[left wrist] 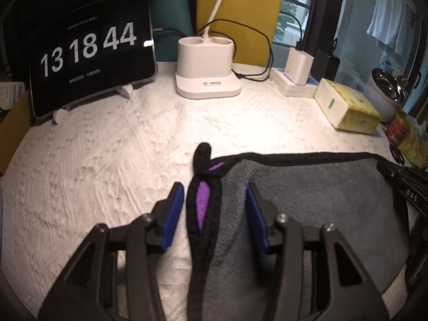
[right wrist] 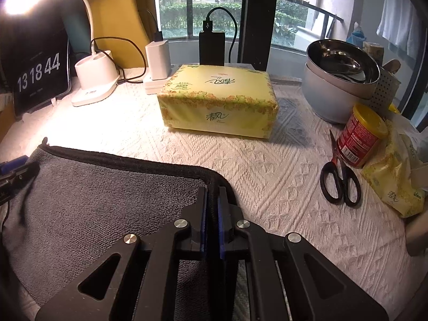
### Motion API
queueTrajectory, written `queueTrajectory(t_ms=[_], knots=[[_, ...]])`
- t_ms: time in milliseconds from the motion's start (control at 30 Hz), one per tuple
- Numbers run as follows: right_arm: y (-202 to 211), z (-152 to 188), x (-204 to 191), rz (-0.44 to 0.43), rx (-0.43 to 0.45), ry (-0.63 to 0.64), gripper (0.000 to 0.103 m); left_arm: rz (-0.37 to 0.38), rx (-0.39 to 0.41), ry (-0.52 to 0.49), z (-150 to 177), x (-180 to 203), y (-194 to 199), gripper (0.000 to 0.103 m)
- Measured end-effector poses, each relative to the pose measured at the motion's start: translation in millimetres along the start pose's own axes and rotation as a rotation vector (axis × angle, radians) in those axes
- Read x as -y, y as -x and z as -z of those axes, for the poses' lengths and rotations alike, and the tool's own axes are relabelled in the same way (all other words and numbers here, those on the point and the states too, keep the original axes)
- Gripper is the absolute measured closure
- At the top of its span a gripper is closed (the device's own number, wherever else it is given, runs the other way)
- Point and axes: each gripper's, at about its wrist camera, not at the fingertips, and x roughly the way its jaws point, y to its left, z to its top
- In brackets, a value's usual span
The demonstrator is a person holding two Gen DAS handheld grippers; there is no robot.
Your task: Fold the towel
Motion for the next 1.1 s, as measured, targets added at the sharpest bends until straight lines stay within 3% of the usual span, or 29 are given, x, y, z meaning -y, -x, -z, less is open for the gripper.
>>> queueTrajectory(t_ms=[333,533,1100], knots=[[3,2,3,0.028,0.005,-0.018,0.094,-0.018,-0.028,0.015,3,-6,-5,0.053],[6,2,5,0.043,0.009,-0.025,0.087,-0.019,-0.036,0.030,1,-8,-5,0.049],[59,8,2,0.042,0.077,-0.059,0.082,-0.002,0.030,0.059,-1,-14,48,0.046]])
